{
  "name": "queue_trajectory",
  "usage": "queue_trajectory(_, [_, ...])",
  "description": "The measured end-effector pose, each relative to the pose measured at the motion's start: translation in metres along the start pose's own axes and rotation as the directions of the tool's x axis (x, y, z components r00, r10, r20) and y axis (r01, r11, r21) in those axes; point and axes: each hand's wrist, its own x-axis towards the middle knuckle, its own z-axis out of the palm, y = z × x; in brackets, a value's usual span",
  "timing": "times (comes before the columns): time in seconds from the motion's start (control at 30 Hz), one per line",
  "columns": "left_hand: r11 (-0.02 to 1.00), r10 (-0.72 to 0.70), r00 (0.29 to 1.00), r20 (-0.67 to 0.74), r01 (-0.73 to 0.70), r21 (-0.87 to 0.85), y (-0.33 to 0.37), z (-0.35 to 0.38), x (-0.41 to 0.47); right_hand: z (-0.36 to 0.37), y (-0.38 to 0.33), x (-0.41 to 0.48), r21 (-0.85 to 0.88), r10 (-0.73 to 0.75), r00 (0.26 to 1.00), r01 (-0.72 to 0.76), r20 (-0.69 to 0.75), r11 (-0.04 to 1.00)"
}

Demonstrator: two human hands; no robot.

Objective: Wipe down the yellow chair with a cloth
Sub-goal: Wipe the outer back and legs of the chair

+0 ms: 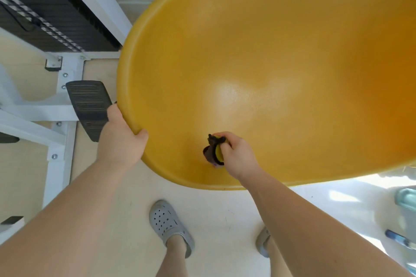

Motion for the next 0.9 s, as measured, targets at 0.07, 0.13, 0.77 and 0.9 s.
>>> queue_trajectory(0.07, [1.0,-0.015,1.0,-0.004,0.015,-0.007,0.002,0.003,0.0,-0.002,-0.017,-0.005,0.056,-0.013,1.0,0.013,-0.004,0.998])
queue_trajectory(0.13, [1.0,-0.017,1.0,0.002,0.017,-0.012,0.002,0.004,-0.001,-0.005,-0.03,-0.012,0.143,-0.007,1.0,0.005,0.009,0.99])
queue_trajectory(0.77, [0.998,0.049,0.974,0.221,-0.039,-0.053,-0.07,0.042,-0.136,0.077,-0.123,-0.061,-0.214,-0.145,0.989,0.146,0.017,0.966])
queue_trajectory(0.9, [0.957,0.24,0.882,0.405,-0.284,0.051,-0.108,0.011,-0.138,0.095,-0.127,-0.069,-0.378,-0.144,0.985,0.1,-0.09,0.92])
